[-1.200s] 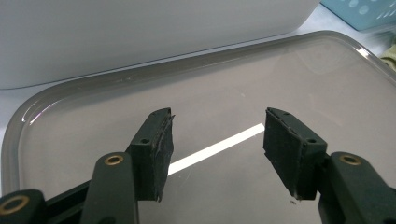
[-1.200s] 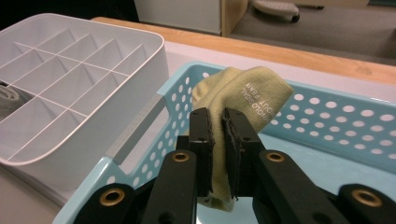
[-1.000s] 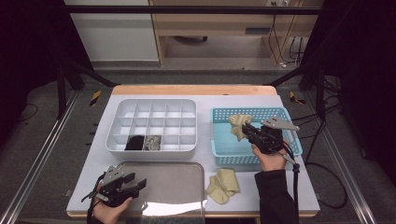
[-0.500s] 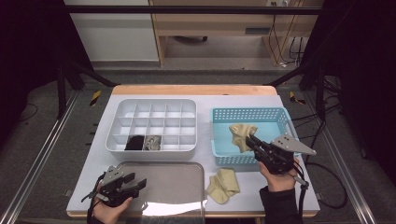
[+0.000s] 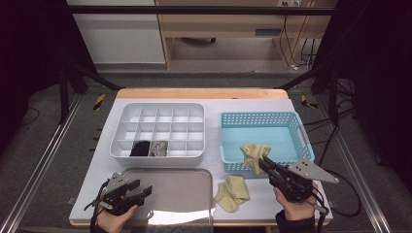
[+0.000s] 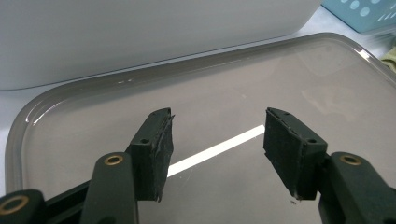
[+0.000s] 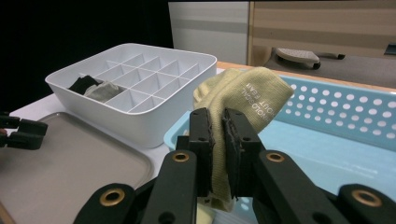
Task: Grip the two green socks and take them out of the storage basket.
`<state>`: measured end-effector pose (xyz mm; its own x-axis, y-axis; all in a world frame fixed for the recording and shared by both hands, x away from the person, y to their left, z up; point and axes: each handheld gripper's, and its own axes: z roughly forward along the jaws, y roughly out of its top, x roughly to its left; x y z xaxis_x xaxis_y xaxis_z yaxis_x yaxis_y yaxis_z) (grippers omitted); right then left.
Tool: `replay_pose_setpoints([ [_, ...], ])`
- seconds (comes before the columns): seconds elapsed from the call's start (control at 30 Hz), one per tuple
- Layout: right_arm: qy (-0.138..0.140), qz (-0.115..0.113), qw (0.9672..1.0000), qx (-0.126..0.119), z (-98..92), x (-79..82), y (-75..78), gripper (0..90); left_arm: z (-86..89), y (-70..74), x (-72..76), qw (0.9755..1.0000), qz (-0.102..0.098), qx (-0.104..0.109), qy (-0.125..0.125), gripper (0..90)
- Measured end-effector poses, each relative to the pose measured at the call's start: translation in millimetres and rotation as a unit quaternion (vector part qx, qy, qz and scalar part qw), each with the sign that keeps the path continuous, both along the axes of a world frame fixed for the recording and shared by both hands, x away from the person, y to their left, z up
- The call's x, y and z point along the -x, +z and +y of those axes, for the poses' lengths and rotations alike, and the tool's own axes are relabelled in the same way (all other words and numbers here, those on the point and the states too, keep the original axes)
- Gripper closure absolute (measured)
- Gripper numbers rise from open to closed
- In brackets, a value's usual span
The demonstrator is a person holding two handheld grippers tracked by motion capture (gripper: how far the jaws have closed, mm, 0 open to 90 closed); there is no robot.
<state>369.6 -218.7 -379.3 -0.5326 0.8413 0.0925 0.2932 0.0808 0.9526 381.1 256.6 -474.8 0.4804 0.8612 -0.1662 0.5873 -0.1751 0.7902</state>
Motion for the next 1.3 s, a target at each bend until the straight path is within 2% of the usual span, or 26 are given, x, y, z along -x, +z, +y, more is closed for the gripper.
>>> replay_pose_setpoints([
  [0.3, 0.003, 0.027, 0.9996, 0.001, -1.7, 10.6, -18.2, 82.2, 1.2, 1.0, 0.8, 1.0, -0.003, 0.002, 0.002, 41.4],
  [0.7, -0.007, 0.062, 0.998, 0.006, -9.0, 18.2, -43.9, 82.3, 1.4, 1.9, 1.2, 1.0, -0.004, 0.005, 0.003, 41.4],
  [1.0, -0.022, 0.094, 0.9952, 0.015, -16.3, 16.2, -66.4, 82.2, 1.5, 2.0, 1.3, 1.0, -0.005, 0.006, 0.003, 41.5],
  [1.17, -0.032, 0.108, 0.9934, 0.018, -22.7, 16.6, -74.0, 82.2, 1.4, 2.2, 1.4, 1.0, -0.005, 0.006, 0.003, 41.4],
  [1.3, -0.049, 0.124, 0.9907, 0.029, -27.7, 16.2, -80.1, 82.2, 1.7, 2.7, 1.6, 1.0, -0.007, 0.004, 0.003, 41.4],
])
